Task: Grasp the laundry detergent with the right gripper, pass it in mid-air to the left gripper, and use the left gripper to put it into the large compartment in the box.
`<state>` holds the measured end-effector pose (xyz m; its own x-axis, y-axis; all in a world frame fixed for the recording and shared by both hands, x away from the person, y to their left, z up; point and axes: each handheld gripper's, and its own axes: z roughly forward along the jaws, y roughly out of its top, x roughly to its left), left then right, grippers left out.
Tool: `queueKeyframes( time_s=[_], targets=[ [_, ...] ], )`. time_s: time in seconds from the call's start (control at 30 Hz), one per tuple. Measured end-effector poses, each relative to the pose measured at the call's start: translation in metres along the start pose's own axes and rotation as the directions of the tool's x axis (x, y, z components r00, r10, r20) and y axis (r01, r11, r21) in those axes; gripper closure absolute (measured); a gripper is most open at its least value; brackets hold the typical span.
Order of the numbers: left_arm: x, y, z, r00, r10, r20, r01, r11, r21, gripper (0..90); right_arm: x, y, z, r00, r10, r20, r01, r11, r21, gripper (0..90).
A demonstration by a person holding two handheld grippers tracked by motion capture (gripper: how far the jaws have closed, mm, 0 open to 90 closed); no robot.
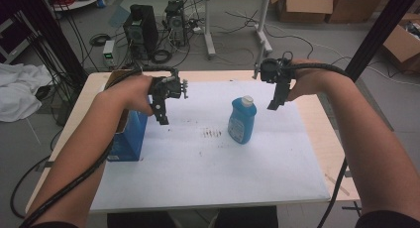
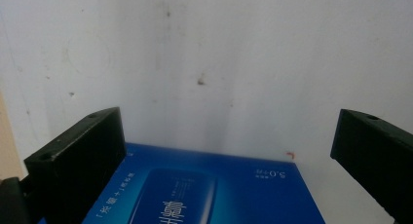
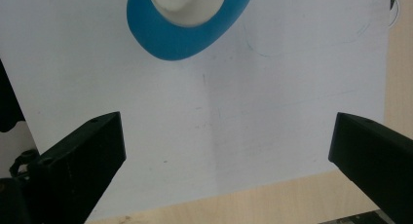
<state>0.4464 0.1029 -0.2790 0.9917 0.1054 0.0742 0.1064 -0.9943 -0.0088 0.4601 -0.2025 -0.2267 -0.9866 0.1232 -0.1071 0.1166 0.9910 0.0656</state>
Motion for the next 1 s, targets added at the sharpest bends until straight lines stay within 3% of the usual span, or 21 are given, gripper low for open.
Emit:
queueKeyframes(
  time_s=[0.33,0.5,0.67,0.9,1.0],
  targets=[
    [-0.001,0.005,-0.003,1.0000,0.001,-0.006,-0.001,1.0000,-0.008,0.0,0.001,-0.007,0.005,0.9999,-0.004,-0.011,0.004,1.0000,0.009,0.0],
    [-0.002,0.003,-0.003,1.0000,-0.002,-0.005,0.002,1.0000,0.003,0.1,0.003,-0.012,0.001,0.9999,0.011,0.005,-0.011,0.9999,-0.005,0.0],
    [-0.002,0.001,-0.008,1.0000,-0.001,-0.002,0.001,1.0000,-0.005,0.1,0.013,-0.023,-0.007,0.9994,0.033,0.008,-0.032,0.9959,-0.084,0.0],
    [-0.011,-0.005,-0.019,0.9998,0.017,-0.008,-0.017,0.9998,-0.009,0.1,0.037,-0.050,-0.004,0.9930,0.118,0.006,-0.114,0.9690,-0.219,0.0],
    [-0.015,-0.007,-0.023,0.9996,0.024,-0.011,-0.024,0.9996,-0.014,0.1,0.051,-0.060,-0.003,0.9864,0.164,0.013,-0.153,0.9443,-0.291,0.0]
  ],
)
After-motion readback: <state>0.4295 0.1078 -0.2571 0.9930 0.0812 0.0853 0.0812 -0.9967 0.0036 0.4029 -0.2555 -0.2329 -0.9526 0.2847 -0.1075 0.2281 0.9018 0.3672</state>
